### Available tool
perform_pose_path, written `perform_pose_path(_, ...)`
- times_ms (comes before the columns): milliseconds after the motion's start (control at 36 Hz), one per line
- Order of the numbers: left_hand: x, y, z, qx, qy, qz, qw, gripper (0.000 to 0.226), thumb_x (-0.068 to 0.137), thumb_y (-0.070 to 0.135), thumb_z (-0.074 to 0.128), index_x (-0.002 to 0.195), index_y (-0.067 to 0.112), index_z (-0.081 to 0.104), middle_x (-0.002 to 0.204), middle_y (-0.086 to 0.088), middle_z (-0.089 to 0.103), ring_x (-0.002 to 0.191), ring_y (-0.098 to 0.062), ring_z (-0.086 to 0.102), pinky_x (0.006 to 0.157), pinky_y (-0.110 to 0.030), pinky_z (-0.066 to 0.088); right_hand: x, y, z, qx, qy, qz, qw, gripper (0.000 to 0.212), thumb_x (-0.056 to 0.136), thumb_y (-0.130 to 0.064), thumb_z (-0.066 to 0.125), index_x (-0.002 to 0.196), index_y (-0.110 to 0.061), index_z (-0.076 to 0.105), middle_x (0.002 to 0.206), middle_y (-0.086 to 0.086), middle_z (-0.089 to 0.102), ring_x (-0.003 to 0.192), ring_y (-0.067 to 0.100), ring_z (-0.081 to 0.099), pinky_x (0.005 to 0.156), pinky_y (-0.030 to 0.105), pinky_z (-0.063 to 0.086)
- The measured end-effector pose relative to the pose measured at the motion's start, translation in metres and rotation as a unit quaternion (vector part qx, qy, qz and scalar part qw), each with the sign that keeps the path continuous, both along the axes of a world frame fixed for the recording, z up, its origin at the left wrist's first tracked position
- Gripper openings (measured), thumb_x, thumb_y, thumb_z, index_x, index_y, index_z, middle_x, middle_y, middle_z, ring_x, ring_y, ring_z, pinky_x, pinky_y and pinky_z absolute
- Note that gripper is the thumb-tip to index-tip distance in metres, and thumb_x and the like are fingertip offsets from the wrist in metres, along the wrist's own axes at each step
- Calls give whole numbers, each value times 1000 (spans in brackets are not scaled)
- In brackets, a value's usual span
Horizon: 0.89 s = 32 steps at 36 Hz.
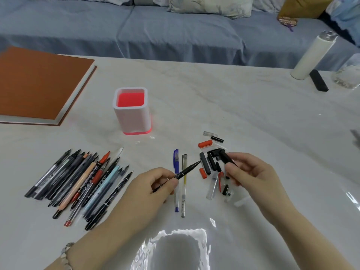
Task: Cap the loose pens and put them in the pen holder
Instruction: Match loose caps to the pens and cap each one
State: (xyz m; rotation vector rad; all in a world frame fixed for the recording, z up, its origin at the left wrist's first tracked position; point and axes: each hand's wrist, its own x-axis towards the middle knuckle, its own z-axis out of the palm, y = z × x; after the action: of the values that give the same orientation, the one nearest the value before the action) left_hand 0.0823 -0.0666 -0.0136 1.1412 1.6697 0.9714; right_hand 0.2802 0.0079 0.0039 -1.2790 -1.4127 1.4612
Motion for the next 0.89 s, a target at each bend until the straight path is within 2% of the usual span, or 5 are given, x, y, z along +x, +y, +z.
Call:
perform_pose_path(167,-2,-9,7,10,7,-17,1000,21,84,15,61,71,31,65,62,14,64,53,2,52,57,-8,42,-5,-14,5,3,5,11,1000,24,77,-5,65,72,-27,74,69,14,57,50,7,45,51,12,41)
perform_pose_path(417,-8,-15,14,14,41,-22,999,19,80,20,65,80,40,66,70,14,68,62,2,56,66,-22,47,-10,-18,11,-16,32,32,999,16,65,-25,64,76,-32,74,60,-6,65,52,2,48,51,11,38)
perform_pose_path(639,-6,-19,20,49,87,-49,994,13,80,23,66,76,36,69,74,21,66,68,4,56,61,-5,38,-14,-20,13,-13,-6,77,997,10,71,-17,74,78,-25,75,60,4,57,54,7,49,56,11,43)
perform_pose_path(806,2,-23,22,124,145,-94,977,23,74,49,51,92,40,61,81,7,60,71,-7,53,59,-15,39,-25,-28,11,-33,7,116,993,28,78,-1,63,68,-25,74,53,-1,61,51,5,49,53,10,42)
perform_pose_path(889,4,-24,23,107,133,-88,981,20,74,47,50,91,41,58,82,10,62,74,-9,55,61,-18,39,-24,-30,9,-28,12,111,993,29,78,-1,63,68,-26,73,52,-1,61,50,3,49,53,10,41)
